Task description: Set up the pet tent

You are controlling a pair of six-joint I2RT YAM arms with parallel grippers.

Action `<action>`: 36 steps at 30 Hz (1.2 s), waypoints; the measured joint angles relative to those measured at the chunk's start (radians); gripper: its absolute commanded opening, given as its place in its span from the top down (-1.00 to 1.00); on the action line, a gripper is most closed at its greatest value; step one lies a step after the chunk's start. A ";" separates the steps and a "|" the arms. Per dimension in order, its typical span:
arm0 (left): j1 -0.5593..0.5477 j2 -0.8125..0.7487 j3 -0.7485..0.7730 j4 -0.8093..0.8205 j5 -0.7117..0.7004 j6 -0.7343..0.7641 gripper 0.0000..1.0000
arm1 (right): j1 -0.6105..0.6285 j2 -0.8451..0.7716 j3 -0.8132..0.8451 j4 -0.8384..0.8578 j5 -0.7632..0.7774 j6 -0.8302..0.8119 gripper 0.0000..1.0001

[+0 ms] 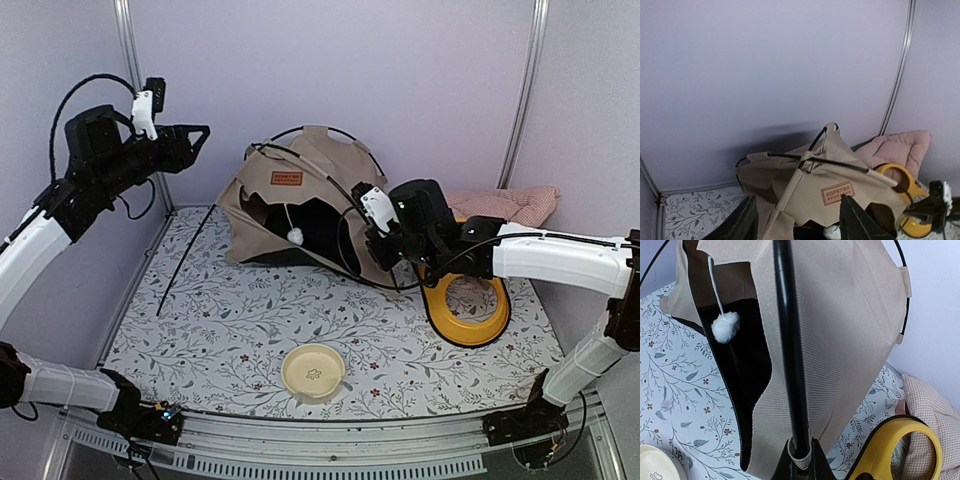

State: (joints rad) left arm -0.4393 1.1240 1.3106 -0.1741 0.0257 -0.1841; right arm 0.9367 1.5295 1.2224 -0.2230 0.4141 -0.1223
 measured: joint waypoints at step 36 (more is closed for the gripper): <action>0.087 0.224 0.003 -0.289 0.408 0.141 -0.01 | -0.200 -0.067 -0.011 0.053 -0.245 -0.233 1.00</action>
State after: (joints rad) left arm -0.3519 1.3479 1.3132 -0.4633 0.4335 -0.0429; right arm 0.7364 1.4624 1.2110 -0.1699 0.1696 -0.3557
